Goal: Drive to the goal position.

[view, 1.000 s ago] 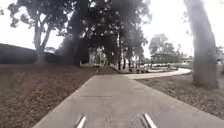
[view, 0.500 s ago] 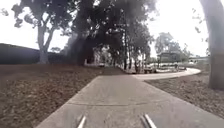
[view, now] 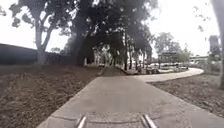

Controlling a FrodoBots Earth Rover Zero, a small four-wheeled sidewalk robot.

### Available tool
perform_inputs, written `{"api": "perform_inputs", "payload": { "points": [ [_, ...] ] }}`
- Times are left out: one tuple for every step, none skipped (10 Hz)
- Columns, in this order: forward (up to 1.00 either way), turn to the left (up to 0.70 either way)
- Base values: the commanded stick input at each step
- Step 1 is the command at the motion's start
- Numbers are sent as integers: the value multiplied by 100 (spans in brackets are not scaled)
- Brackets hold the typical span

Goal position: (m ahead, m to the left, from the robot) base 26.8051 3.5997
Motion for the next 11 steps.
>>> {"api": "perform_inputs", "payload": {
  "points": [
    [100, -5],
    [100, -17],
    [100, -12],
    [100, 0],
    [100, 0],
    [100, 0],
    [100, 0],
    [100, 0],
    [100, 0],
    [100, 0],
    [100, 0]
  ]
}}
